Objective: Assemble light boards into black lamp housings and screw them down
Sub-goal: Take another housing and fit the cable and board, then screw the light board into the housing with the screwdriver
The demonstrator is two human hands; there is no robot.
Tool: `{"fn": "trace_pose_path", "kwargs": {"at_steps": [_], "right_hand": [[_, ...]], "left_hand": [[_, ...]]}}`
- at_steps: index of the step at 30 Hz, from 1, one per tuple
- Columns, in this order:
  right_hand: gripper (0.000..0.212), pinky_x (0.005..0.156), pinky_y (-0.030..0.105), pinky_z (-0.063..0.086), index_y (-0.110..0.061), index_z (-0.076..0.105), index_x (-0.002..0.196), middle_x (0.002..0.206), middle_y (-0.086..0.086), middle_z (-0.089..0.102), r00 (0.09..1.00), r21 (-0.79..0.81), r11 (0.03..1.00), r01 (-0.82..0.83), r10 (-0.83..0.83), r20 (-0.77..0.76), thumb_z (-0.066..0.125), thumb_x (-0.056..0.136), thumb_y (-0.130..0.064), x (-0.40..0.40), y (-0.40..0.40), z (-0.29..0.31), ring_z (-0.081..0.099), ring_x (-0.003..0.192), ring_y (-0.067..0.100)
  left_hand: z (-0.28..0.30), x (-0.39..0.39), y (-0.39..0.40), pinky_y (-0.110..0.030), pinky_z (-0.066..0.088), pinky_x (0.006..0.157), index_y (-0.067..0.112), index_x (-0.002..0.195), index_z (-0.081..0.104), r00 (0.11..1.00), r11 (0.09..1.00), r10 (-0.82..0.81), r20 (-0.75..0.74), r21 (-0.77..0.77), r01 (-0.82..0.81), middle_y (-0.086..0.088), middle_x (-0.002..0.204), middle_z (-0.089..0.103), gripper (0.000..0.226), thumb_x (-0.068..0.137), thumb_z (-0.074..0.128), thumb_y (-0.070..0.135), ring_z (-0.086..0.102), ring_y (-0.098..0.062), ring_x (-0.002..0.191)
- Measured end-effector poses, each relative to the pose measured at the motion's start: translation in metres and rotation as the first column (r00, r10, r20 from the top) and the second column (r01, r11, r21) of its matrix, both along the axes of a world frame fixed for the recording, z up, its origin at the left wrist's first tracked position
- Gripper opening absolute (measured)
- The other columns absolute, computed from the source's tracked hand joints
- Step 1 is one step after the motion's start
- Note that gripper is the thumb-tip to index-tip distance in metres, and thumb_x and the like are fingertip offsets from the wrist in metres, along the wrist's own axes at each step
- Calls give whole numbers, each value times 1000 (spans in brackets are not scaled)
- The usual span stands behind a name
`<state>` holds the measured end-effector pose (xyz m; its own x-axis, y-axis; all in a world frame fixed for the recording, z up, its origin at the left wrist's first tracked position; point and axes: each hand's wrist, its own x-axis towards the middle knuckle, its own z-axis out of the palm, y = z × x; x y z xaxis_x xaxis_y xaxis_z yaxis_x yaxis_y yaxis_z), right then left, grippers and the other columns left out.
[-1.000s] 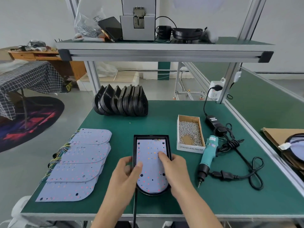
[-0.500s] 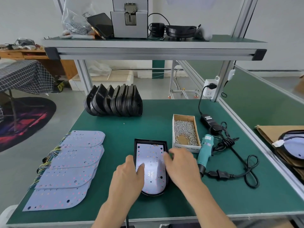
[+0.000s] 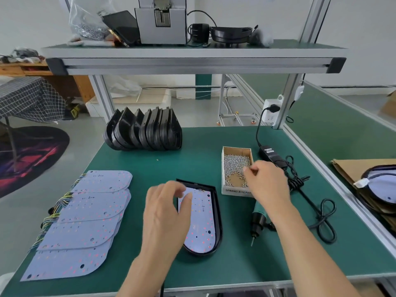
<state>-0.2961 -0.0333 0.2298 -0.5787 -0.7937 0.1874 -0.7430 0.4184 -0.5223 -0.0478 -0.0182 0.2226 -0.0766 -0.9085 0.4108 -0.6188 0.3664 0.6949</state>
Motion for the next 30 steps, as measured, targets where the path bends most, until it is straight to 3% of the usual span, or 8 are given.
{"fn": "trace_pose_path", "kwargs": {"at_steps": [2,4,6,11,14,19,27,30], "right_hand": [[27,62,34,41,-22,65,90,85,3,68,989,-12,989,148,-148,15,57,98,-46,-7,29,-6,60,78,31],[33,68,38,42,-19,60,102,95,11,69,975,75,973,218,-220,19,58,98,-51,-11,48,-13,61,87,36],[45,70,39,42,-13,52,109,105,15,68,979,192,962,195,-203,25,59,97,-56,-11,56,-18,64,96,39],[58,76,38,44,-11,48,116,118,11,65,987,388,916,106,-144,71,62,91,-62,-8,52,-21,63,107,37],[69,79,37,47,-11,47,120,118,8,66,985,417,901,120,-159,61,67,85,-67,-2,45,-19,65,109,34],[55,76,36,45,-11,39,115,114,8,66,973,384,910,158,-209,95,69,88,-48,2,42,-26,65,103,36],[29,74,42,57,-24,63,100,86,0,71,863,128,981,147,-190,467,68,78,-41,-15,67,-26,68,81,25],[23,62,35,56,-22,68,110,82,5,76,674,-105,968,230,-81,734,75,89,-26,-18,74,-30,71,71,20]], "left_hand": [[13,-19,-16,-11,37,85,26,88,67,991,990,-134,20,-37,135,23,83,62,8,92,70,20,50,-4,96],[23,-47,-35,-33,46,85,23,87,69,959,966,-252,133,-24,257,15,80,67,7,92,69,19,56,-16,92],[28,-80,-55,-38,42,86,23,92,70,903,947,-314,293,36,318,9,87,72,7,94,64,22,58,-23,96],[20,-150,-96,-38,32,83,22,94,69,621,932,-349,701,190,309,2,94,69,13,93,63,33,61,-26,99],[6,-169,-109,-42,35,90,17,79,49,520,931,-358,775,250,267,2,77,56,32,94,63,42,54,-26,84],[-4,-184,-121,-42,36,96,18,95,53,422,913,-402,813,322,250,2,80,56,18,99,59,34,55,-23,82],[-5,-177,-118,-40,36,90,19,87,50,471,910,-405,783,296,290,0,80,52,24,98,61,37,56,-27,90],[-9,-170,-118,-40,40,92,14,95,63,515,909,-405,755,273,313,-6,96,65,9,96,62,24,60,-30,102]]}}
